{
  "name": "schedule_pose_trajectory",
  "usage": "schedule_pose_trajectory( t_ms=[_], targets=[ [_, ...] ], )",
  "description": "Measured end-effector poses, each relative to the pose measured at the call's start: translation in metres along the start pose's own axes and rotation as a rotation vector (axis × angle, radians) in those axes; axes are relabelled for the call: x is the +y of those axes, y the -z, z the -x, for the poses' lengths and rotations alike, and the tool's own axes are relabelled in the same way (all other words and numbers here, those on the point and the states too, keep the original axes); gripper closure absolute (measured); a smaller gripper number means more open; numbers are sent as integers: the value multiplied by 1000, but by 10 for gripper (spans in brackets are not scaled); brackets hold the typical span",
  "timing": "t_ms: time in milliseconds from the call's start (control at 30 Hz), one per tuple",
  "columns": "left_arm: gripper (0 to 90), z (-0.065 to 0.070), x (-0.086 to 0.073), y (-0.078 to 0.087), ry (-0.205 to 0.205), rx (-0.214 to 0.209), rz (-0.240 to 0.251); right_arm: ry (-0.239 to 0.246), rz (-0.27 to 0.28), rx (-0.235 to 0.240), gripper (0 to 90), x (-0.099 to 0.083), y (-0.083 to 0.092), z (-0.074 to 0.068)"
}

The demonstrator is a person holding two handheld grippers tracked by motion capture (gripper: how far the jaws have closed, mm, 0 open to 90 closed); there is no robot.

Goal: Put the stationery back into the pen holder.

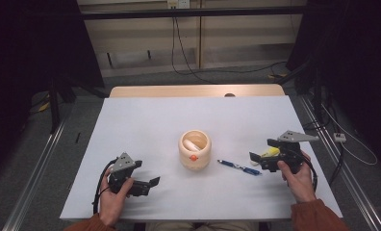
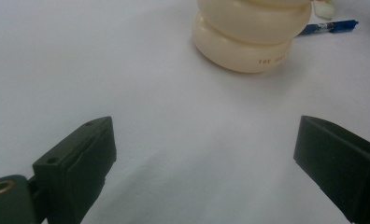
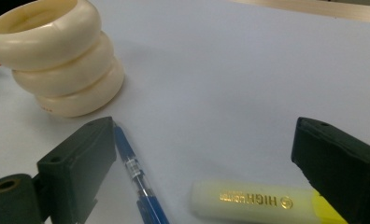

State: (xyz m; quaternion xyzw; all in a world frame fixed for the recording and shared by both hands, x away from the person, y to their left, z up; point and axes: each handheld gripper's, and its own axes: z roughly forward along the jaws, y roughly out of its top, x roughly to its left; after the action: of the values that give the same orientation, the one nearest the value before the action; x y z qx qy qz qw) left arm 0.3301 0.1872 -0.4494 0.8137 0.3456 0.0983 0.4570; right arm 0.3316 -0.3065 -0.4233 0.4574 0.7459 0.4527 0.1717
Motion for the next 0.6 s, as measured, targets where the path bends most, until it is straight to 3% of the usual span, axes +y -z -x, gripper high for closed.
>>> schedule_pose_trajectory(
  t_ms=[100,200,300,433,600],
  targets=[
    [58,0,0,0,1,-1,2,-10,-6,10,115,-7,5,6],
    [58,1,0,1,1,-3,4,22,8,19,132,-15,11,10],
    [58,0,0,0,1,-5,3,-9,22,40,150,-17,14,13],
    [58,0,0,0,1,-11,2,-3,-8,16,297,-18,10,15],
    [58,1,0,0,1,-14,4,1,-7,38,450,-18,10,19]
  ],
)
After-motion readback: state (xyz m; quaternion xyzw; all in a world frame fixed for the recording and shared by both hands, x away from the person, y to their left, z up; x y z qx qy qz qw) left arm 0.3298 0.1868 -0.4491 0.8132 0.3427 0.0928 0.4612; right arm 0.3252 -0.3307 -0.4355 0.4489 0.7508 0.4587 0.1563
